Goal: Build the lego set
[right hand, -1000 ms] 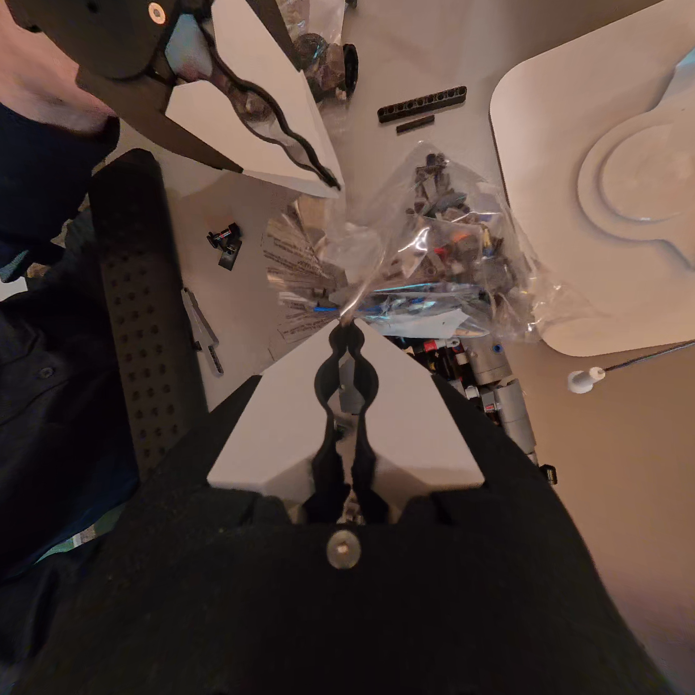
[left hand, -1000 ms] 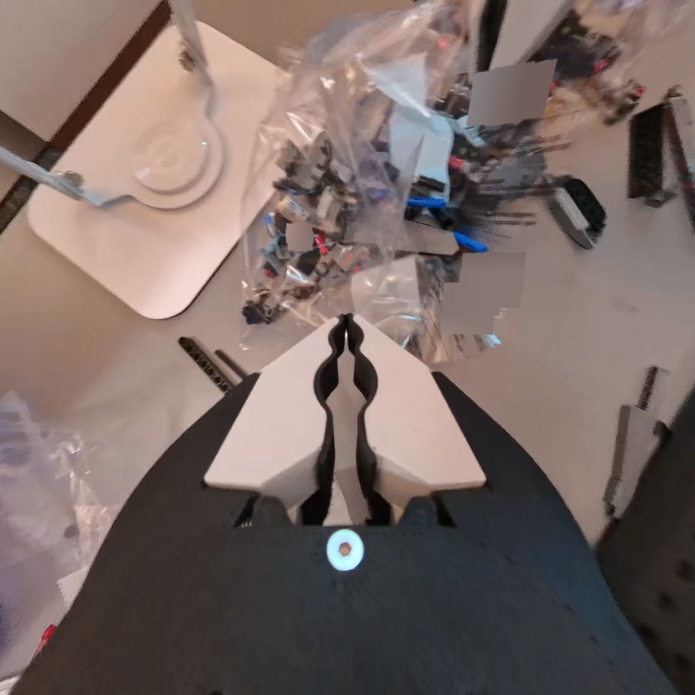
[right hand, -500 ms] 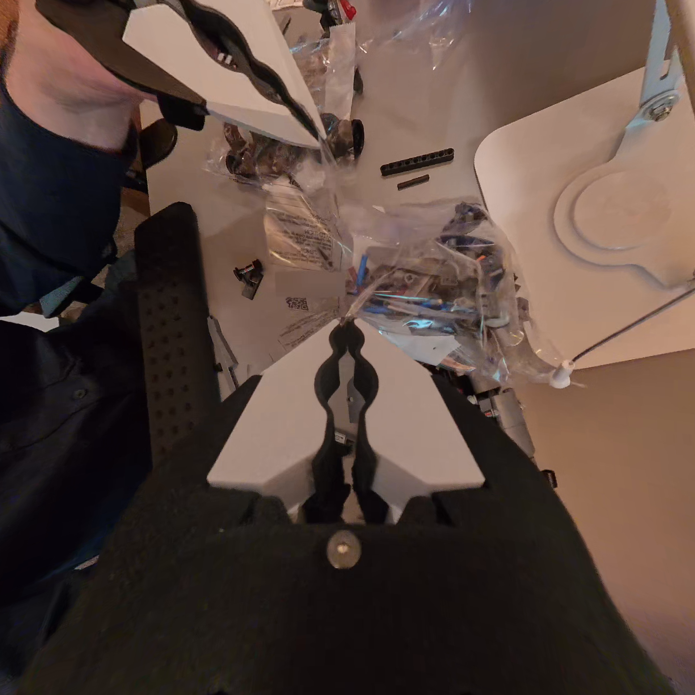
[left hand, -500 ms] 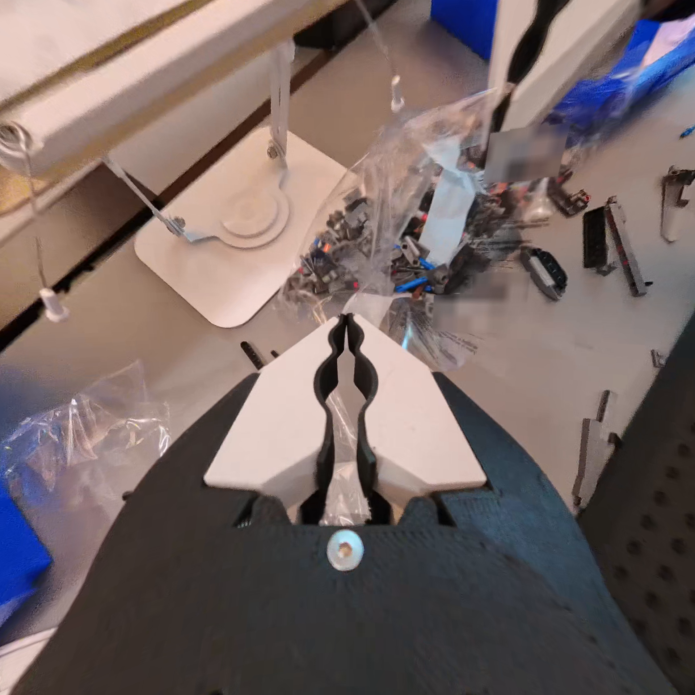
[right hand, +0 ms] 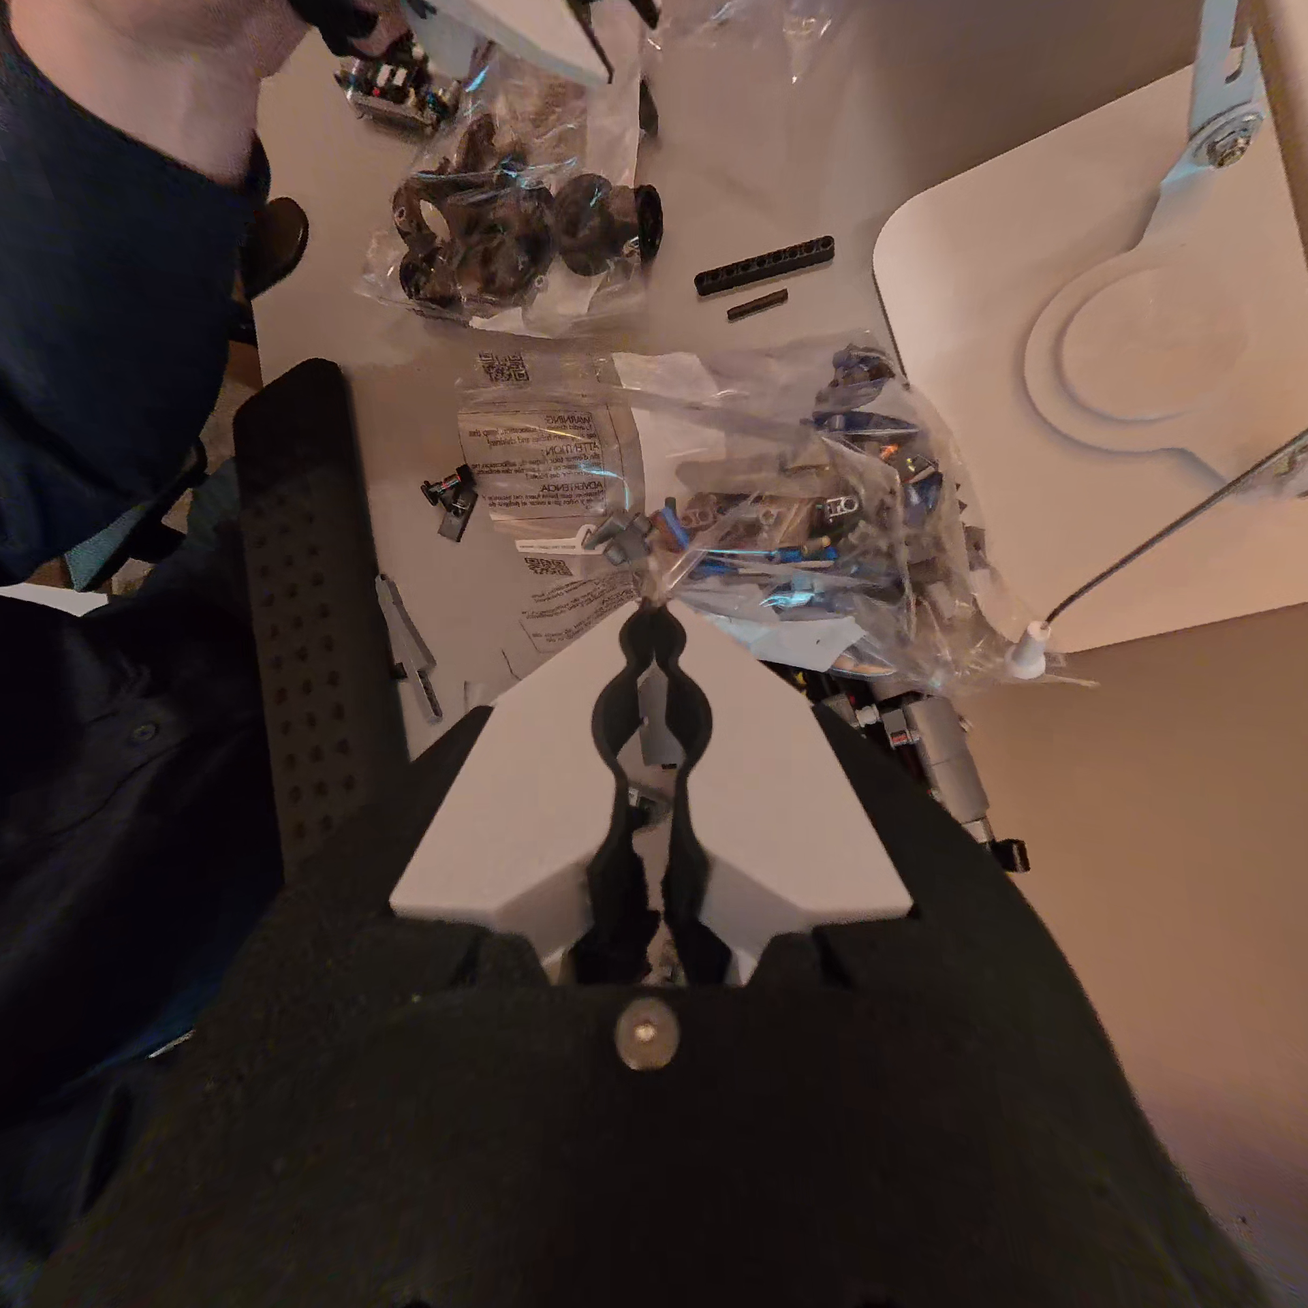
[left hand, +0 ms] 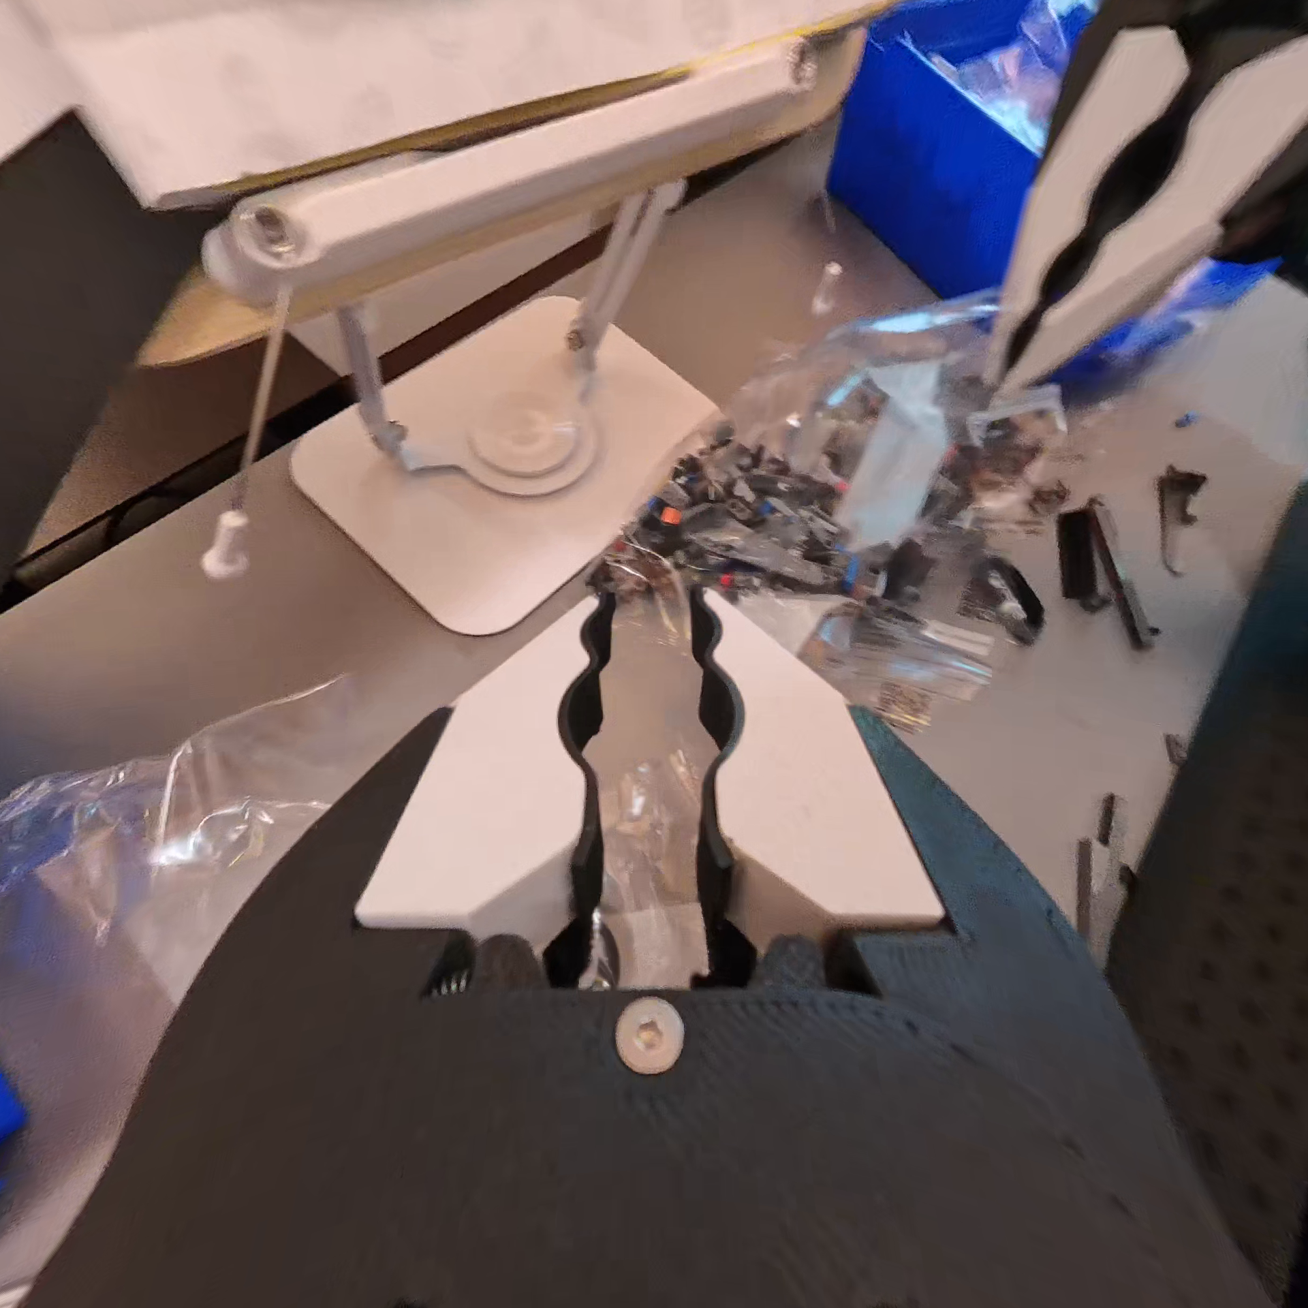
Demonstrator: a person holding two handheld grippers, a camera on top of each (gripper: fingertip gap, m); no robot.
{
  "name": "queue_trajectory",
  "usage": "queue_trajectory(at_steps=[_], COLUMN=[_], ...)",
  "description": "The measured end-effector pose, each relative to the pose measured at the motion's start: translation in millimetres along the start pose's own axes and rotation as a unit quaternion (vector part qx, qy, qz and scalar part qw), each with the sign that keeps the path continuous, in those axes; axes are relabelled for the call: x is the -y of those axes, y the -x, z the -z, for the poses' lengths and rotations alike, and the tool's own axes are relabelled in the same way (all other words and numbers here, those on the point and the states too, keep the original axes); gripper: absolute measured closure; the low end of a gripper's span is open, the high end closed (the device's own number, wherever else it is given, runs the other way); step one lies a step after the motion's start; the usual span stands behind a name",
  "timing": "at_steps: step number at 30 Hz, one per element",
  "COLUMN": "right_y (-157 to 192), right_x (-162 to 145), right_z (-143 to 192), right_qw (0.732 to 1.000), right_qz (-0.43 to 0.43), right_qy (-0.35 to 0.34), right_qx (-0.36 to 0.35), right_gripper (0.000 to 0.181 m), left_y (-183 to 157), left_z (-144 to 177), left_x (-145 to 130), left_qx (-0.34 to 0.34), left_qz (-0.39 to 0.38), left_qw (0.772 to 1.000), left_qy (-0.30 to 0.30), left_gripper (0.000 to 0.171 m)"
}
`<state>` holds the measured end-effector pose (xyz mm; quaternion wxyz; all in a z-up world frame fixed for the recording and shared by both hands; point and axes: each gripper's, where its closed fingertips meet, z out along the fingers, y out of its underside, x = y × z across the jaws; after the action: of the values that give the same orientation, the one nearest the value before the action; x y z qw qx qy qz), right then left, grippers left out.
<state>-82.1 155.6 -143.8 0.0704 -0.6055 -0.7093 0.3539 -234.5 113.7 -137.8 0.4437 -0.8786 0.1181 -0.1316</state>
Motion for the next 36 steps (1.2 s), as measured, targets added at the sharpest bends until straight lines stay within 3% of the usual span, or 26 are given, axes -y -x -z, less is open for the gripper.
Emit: queue_trajectory(at_steps=[2,5,7,9,11,13,18,24,28,33,36], right_y=[0.9,-0.1,-2.3,-4.0,-3.4,-3.5,-5.0,-7.2,-7.6,-10.4,-10.9], right_x=[0.7,-0.5,-2.6,-3.3,-3.2,-2.7,-3.2,-4.6,-4.9,-3.7,-2.8], right_z=[2.6,0.6,-2.8,-4.7,-5.6,-5.4,-5.6,-4.3,-4.6,-8.7,-11.9], right_qw=[1.0,1.0,1.0,1.0,1.0,1.0,1.0,1.0,1.0,1.0,1.0], right_qz=[0.001,-0.001,-0.003,-0.005,-0.003,-0.002,-0.004,-0.007,-0.008,-0.013,-0.013], right_qy=[-0.004,-0.001,0.006,0.009,0.011,0.01,0.008,0.007,0.007,0.008,0.01], right_qx=[-0.002,0.0,0.0,-0.002,-0.001,-0.002,0.001,0.001,0.002,0.002,0.001], right_gripper=[0.181,0.181,0.181,0.181,0.181,0.181,0.181,0.181,0.181,0.181,0.181], left_y=[17.5,31.8,38.4,49.2,42.5,49.3,48.5,41.9,30.5,16.6,-22.0], left_z=[-5.4,-34.5,-51.7,-59.4,-70.2,-72.6,-78.5,-78.1,-74.0,-42.7,-14.9], left_x=[-9.4,-56.9,-75.6,-93.3,-100.9,-114.2,-109.2,-109.4,-92.4,-44.0,8.2], left_qx=[0.031,0.067,0.085,0.117,0.097,0.125,0.137,0.118,0.074,0.037,-0.016], left_qz=[0.025,0.043,0.04,0.047,0.06,0.045,0.025,0.016,0.038,0.046,0.005], left_qw=[0.999,0.986,0.978,0.963,0.961,0.947,0.95,0.961,0.98,0.997,0.999], left_qy=[0.017,0.145,0.187,0.236,0.253,0.293,0.278,0.25,0.181,0.056,-0.046], left_gripper=[0.149,0.14,0.134,0.118,0.121,0.124,0.163,0.163,0.163,0.163,0.163])
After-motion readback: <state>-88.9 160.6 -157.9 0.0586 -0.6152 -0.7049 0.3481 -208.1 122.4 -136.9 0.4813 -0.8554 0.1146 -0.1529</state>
